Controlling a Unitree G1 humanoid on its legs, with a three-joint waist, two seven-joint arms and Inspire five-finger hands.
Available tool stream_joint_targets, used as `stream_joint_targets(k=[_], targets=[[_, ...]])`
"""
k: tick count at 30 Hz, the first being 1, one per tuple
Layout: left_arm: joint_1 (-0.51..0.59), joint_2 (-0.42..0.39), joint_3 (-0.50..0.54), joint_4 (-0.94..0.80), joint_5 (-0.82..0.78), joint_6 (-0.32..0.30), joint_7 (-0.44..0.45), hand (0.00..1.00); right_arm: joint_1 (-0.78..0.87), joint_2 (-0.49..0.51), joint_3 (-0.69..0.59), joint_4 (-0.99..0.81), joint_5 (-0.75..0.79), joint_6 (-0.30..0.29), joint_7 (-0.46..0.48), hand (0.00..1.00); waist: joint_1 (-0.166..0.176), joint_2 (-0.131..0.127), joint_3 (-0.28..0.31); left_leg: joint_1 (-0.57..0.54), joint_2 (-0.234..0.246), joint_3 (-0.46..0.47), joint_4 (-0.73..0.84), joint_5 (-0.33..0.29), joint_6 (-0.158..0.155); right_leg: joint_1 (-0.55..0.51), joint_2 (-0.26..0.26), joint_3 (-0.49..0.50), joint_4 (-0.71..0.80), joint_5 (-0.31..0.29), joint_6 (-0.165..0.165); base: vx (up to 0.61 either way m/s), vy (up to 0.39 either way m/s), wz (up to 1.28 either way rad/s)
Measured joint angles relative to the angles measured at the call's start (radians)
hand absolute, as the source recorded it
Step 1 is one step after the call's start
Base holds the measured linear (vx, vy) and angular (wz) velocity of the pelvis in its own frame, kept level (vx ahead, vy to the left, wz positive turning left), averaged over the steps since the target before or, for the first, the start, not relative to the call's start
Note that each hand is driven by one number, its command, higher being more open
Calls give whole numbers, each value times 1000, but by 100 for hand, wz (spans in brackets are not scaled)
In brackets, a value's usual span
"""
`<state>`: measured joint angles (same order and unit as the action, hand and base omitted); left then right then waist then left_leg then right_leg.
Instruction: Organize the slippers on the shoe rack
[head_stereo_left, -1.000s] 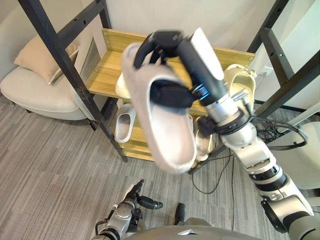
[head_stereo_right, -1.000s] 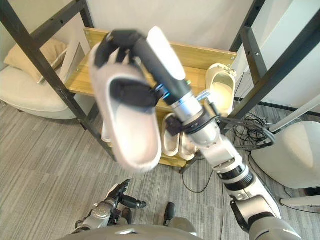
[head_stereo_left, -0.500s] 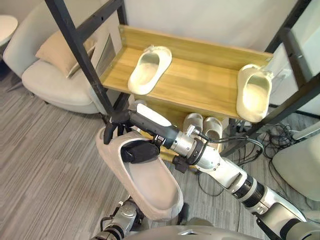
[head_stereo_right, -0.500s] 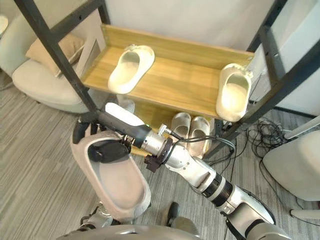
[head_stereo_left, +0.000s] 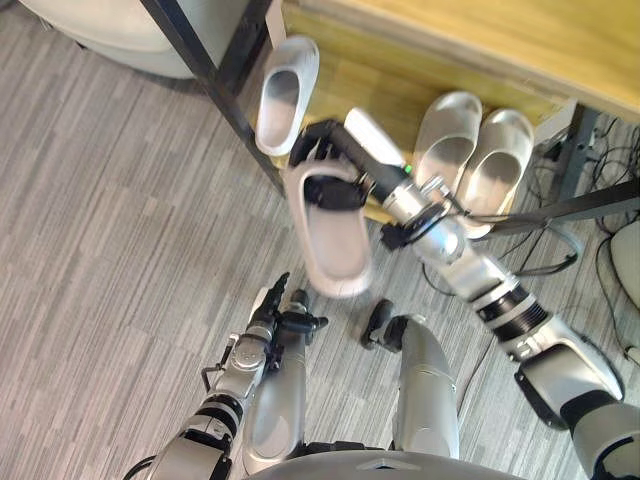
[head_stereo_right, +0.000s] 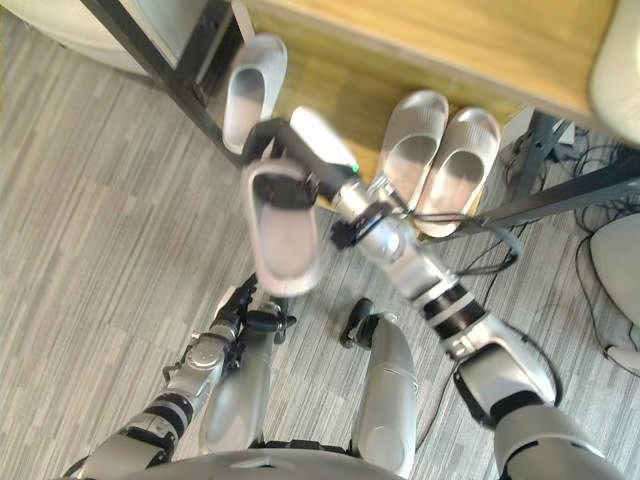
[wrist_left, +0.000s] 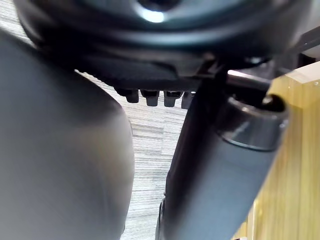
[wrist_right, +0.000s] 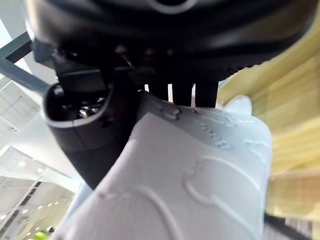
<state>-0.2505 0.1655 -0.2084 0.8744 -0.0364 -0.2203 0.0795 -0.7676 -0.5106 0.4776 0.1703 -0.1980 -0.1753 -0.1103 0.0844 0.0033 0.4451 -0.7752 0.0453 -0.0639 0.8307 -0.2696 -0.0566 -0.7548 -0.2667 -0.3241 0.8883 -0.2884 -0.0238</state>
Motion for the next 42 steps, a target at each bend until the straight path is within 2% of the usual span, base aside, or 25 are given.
stream_joint_targets(k=[5, 8, 11, 15, 27, 28, 42], targets=[[-15, 3, 38, -42, -9, -13, 29, 100, -77, -53, -28, 14, -59, 0, -97, 0, -14, 0, 3, -121, 0, -6, 125, -41, 8, -103, -20, 4, 106, -39, 1, -55, 43, 6], [-36, -7, 77, -89, -56, -19, 68, 100, -141, -62, -71, 19, -98, 4, -170, 0, -7, -2, 6, -237, -5, -11, 210, -58, 10, -207, -48, 1, 196, -73, 0, -89, 41, 16], [-43, -8, 79, -117, -82, -20, 88, 100, -158, -64, -88, 22, -120, 7, -193, 0, -3, -3, 8, -280, -12, -18, 236, -58, 10, -244, -62, -4, 230, -86, -4, -69, 33, 14], [-43, -12, 85, -148, -94, -22, 98, 100, -185, -65, -96, 49, -137, 15, -223, 0, 5, -5, 9, -318, -17, -24, 250, -58, 8, -279, -74, -11, 253, -95, -9, -28, 29, 10], [-43, -38, 115, -184, -111, -33, 114, 100, -380, -47, -109, 313, -156, 86, -305, 0, 20, -8, 11, -367, -26, -30, 258, -55, 3, -313, -98, -32, 281, -122, -16, 20, 32, 8], [-43, -40, 115, -185, -111, -33, 115, 100, -393, -46, -109, 341, -156, 87, -312, 100, 20, -8, 11, -368, -28, -31, 257, -55, 3, -313, -101, -34, 282, -124, -16, 11, 46, 7], [-43, -54, 110, -201, -111, -40, 119, 100, -539, -46, -107, 493, -150, 98, -337, 100, 30, -8, 11, -385, -44, -39, 254, -52, -2, -314, -122, -52, 282, -130, -10, 16, 54, 6]])
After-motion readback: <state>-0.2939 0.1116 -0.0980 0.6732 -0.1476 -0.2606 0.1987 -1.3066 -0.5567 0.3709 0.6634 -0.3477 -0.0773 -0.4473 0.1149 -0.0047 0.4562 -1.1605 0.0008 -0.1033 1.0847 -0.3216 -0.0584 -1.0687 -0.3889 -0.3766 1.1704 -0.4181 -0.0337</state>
